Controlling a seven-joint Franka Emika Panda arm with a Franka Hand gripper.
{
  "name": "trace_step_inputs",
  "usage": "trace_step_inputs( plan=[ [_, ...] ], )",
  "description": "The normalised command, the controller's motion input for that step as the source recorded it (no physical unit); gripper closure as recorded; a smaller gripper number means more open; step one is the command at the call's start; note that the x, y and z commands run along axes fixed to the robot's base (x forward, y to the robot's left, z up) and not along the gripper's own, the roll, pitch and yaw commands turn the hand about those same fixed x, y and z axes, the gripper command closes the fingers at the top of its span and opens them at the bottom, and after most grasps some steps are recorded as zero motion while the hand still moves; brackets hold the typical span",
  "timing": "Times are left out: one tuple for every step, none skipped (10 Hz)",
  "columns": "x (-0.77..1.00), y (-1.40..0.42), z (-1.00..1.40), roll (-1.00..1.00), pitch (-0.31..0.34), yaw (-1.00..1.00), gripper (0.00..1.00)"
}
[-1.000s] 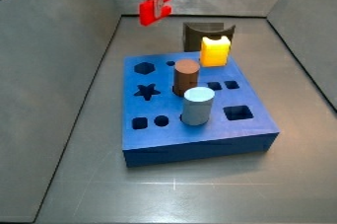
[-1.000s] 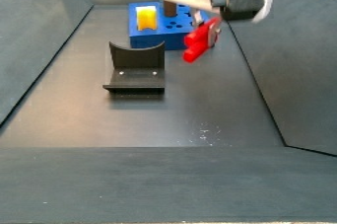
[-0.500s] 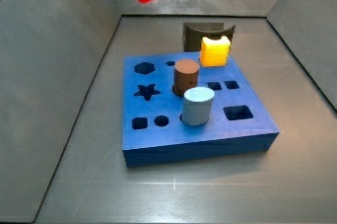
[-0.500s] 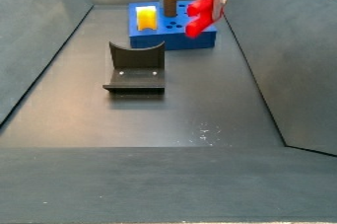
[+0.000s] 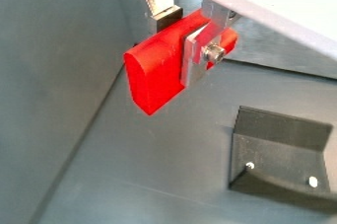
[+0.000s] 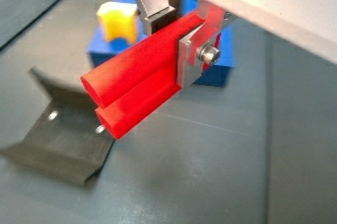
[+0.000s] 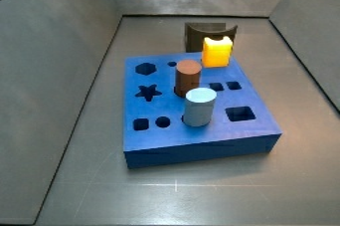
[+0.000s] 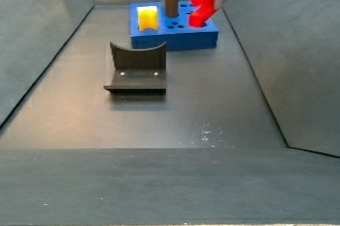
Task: Pick up the square-circle object. Move up. Place the square-circle object on the fixture. Regrasp the square-circle object. Move to above the board. Insert the square-circle object.
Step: Place the square-circle object on the fixture.
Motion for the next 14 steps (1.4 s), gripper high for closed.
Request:
trace_step_inputs(
  plan=[
    [1.0,0.01,-0.22,-0.1,0.046,1.0,1.0],
    [1.0,0.01,-0.2,-0.13,0.057,1.0,1.0],
    [1.0,0.01,-0.19,-0.14,0.064,1.0,1.0],
    [1.0,0.01,-0.16,-0.15,0.076,0.9,1.0],
    [1.0,0.01,-0.14,-0.13,0.08,0.66,1.0],
    [1.0,0.0,-0.11,-0.1,0.087,0.37,1.0],
    [1.0,0.0,-0.1,-0.1,0.092,0.27,1.0],
    [0.93,0.0,-0.06,-0.1,0.103,0.15,1.0],
    [0.82,0.0,-0.04,-0.09,0.113,0.1,1.0],
    [0.72,0.0,-0.02,-0.09,0.123,0.06,1.0],
    [0.6,0.0,-0.01,-0.07,0.133,0.04,1.0],
    [0.51,0.0,-0.01,-0.07,0.134,0.04,1.0],
    [0.75,0.01,0.61,-1.0,-0.055,0.09,1.0],
    [0.62,0.02,0.57,-1.0,-0.043,0.08,1.0]
  ],
)
